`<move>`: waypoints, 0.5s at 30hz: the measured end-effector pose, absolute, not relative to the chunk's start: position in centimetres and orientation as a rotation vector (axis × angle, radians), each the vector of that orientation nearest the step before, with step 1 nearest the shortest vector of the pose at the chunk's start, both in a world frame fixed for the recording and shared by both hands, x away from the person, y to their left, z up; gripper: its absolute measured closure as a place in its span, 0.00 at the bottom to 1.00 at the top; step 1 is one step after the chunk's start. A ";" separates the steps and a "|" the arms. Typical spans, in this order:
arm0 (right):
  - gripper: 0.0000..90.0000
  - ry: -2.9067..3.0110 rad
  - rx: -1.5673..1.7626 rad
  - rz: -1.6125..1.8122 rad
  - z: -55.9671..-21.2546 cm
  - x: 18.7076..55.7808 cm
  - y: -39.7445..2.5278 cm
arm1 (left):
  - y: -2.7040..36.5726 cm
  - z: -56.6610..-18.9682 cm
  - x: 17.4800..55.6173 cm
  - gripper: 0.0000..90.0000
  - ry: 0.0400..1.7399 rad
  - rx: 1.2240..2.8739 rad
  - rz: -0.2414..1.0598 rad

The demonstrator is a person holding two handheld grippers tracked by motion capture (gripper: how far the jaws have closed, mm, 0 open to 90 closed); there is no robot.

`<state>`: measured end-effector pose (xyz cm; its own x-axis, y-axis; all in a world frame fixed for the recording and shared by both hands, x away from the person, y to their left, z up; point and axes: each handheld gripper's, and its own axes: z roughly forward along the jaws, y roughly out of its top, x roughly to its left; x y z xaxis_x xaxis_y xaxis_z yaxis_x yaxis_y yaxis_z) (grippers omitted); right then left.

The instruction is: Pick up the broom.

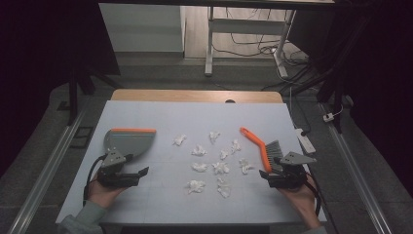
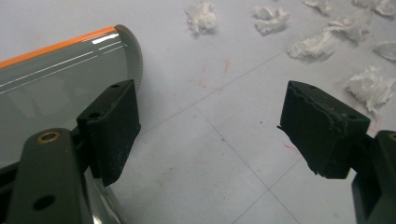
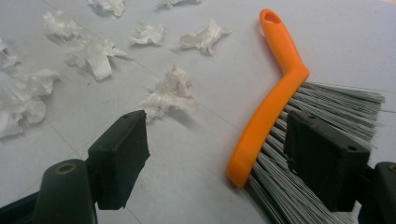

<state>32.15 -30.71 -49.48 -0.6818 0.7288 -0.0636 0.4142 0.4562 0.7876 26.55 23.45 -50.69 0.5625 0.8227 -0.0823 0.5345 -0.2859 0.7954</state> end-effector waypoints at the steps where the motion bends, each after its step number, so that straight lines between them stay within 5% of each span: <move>1: 0.25 2.321 0.961 1.090 -49.5 32.2 -30.7 | 23.4 -50.7 26.6 0.23 1.091 1.969 0.441; 15: 0.25 2.296 0.968 1.078 -47.5 32.9 -30.5 | 23.2 -50.8 26.7 0.24 1.092 1.989 0.441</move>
<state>32.87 -30.53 -47.53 -0.6675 0.7404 -0.0796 0.4117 0.4560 0.7891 26.70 23.24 -50.83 0.5654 0.8215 -0.0741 0.5401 -0.3008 0.7860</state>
